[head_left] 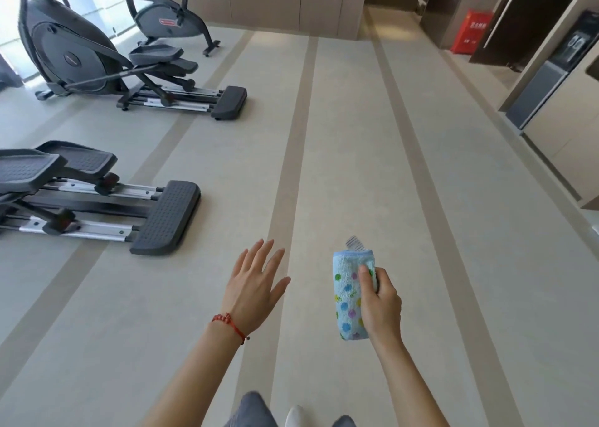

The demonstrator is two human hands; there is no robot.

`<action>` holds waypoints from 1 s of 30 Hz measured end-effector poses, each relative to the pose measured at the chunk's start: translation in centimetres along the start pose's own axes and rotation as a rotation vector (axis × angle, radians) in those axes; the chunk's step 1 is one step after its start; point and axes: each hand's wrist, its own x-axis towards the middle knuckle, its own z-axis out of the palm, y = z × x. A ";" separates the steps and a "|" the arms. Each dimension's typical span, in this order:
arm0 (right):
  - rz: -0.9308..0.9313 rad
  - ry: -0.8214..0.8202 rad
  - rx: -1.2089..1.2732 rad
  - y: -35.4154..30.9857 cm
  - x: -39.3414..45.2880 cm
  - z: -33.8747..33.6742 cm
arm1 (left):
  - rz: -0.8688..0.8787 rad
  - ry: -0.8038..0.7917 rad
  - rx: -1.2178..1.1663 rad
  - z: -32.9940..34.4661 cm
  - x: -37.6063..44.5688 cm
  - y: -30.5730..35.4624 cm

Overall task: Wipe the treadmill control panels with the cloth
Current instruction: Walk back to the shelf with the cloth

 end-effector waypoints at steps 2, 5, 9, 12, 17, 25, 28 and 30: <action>0.006 -0.009 0.002 -1.0 3.6 1.3 | -0.008 0.000 0.000 0.4 3.5 -1.2; 0.016 -0.036 -0.002 -2.1 8.8 3.7 | -0.008 -0.005 -0.007 1.8 8.9 -3.3; 0.024 -0.023 -0.002 -3.7 17.1 7.8 | 0.007 -0.002 -0.012 4.2 17.4 -7.4; 0.028 0.003 0.001 -5.8 23.9 11.3 | 0.009 0.007 -0.021 5.4 24.6 -11.1; 0.029 0.015 0.001 -10.2 33.5 15.8 | 0.023 -0.009 -0.013 5.5 35.5 -16.4; 0.072 0.010 -0.001 -14.3 47.3 21.3 | 0.027 -0.037 -0.020 7.5 50.5 -22.6; 0.078 0.016 0.001 -15.3 53.1 23.4 | 0.031 -0.041 -0.008 8.9 56.2 -24.4; 0.078 0.018 0.008 -16.1 57.5 24.9 | 0.028 -0.046 -0.004 10.0 60.5 -25.8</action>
